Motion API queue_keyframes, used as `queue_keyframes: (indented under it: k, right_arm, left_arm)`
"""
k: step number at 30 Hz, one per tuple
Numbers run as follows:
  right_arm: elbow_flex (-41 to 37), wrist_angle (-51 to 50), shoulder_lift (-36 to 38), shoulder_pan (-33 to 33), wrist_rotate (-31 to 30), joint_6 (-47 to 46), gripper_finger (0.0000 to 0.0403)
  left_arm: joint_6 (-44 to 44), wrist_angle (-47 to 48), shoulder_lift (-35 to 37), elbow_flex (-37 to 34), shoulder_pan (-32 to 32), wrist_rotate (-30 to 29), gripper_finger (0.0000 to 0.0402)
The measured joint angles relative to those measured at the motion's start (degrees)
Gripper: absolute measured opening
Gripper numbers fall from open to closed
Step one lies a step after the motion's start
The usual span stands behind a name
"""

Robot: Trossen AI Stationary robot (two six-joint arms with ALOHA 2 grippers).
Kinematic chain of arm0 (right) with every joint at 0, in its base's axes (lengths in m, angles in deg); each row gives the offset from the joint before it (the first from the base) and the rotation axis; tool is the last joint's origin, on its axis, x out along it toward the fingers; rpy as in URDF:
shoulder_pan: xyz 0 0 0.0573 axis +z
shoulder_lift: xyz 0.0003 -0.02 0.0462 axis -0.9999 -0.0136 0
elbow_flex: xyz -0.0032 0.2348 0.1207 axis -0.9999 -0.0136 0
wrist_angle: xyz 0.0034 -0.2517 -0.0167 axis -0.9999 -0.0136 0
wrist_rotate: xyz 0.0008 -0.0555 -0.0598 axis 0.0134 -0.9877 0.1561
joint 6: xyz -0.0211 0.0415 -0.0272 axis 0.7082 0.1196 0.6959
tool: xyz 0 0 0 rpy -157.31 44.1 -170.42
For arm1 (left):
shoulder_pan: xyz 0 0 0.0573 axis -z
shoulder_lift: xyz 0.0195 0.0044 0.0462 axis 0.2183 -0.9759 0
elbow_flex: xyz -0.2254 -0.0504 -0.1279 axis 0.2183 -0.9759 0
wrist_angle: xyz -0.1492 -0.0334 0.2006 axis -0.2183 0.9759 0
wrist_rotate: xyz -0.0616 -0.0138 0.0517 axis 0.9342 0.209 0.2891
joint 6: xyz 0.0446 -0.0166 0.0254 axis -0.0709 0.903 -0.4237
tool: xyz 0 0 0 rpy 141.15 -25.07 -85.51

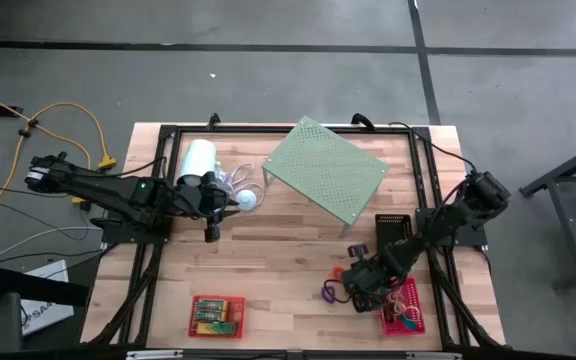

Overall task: Pick & Place Office Desk Supplies
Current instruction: Put the green spring keychain into the black bin

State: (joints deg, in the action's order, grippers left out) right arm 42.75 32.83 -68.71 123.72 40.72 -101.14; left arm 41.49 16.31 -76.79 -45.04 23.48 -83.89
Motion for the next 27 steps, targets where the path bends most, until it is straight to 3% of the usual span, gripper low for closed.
queue_keyframes:
  k: [17,27]
  right_arm:
    - [0.0,2.6,-2.9,-0.2,1.0,-0.1,0.0084]
    - [0.0,2.7,-2.9,-0.2,1.7,-0.1,0.0022]
  left_arm:
    - [0.0,0.0,0.0,0.0,0.0,0.0,0.0089]
    - [0.0,0.0,0.0,0.0,0.0,0.0,0.0089]
